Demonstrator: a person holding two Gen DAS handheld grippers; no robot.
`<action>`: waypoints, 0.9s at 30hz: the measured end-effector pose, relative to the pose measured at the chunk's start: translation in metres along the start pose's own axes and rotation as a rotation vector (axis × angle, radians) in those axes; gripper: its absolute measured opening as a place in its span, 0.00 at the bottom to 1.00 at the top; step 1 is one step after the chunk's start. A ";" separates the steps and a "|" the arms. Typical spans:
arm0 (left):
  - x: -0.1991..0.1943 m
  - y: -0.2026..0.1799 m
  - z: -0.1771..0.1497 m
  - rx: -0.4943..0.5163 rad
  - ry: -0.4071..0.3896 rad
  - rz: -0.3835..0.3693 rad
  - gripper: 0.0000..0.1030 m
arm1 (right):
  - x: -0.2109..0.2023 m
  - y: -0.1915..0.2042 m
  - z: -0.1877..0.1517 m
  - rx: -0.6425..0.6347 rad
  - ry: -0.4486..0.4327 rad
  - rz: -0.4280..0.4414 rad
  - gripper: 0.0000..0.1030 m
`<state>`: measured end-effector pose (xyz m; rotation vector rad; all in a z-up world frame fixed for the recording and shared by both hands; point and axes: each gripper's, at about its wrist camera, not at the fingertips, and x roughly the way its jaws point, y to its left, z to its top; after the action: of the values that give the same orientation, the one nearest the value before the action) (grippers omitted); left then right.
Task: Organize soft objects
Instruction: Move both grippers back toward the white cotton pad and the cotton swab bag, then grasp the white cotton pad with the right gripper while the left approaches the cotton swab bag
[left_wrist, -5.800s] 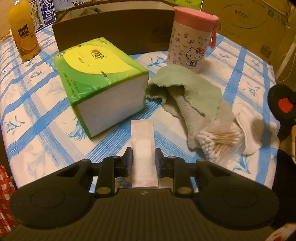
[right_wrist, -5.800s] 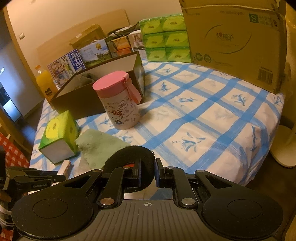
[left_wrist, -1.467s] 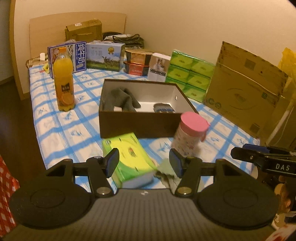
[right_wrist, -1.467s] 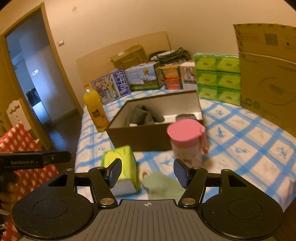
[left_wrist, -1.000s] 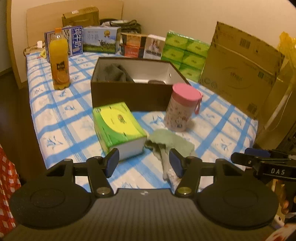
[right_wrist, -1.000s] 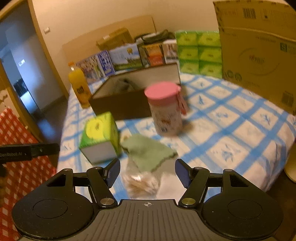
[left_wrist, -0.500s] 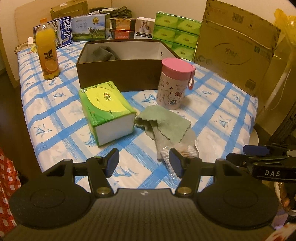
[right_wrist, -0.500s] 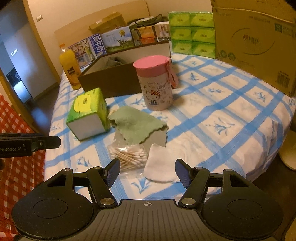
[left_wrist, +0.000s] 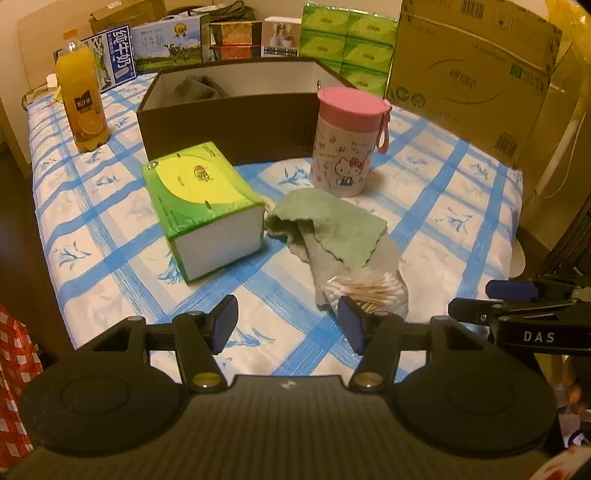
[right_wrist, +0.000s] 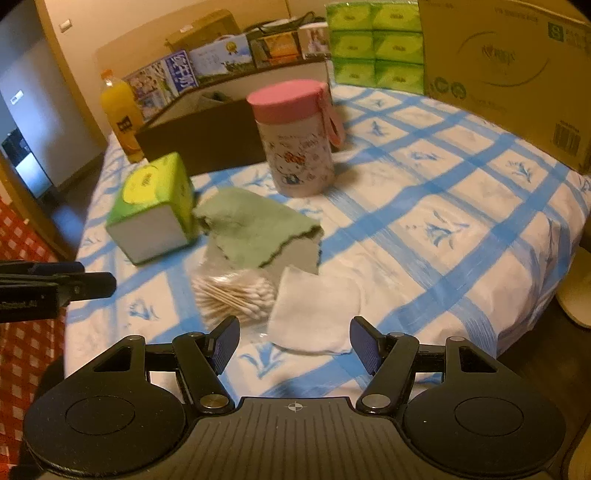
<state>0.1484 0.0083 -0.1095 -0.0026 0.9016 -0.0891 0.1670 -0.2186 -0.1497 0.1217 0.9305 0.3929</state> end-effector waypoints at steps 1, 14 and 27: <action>0.003 0.000 -0.001 0.002 0.003 -0.001 0.55 | 0.003 -0.002 -0.001 0.002 0.003 -0.004 0.64; 0.030 -0.005 -0.009 0.052 0.026 -0.010 0.55 | 0.047 -0.008 -0.012 -0.011 0.033 -0.021 0.64; 0.050 -0.015 -0.014 0.135 0.050 -0.015 0.55 | 0.065 -0.004 -0.020 -0.163 -0.004 -0.043 0.40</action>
<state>0.1672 -0.0099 -0.1572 0.1191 0.9445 -0.1642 0.1866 -0.1983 -0.2122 -0.0458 0.8918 0.4270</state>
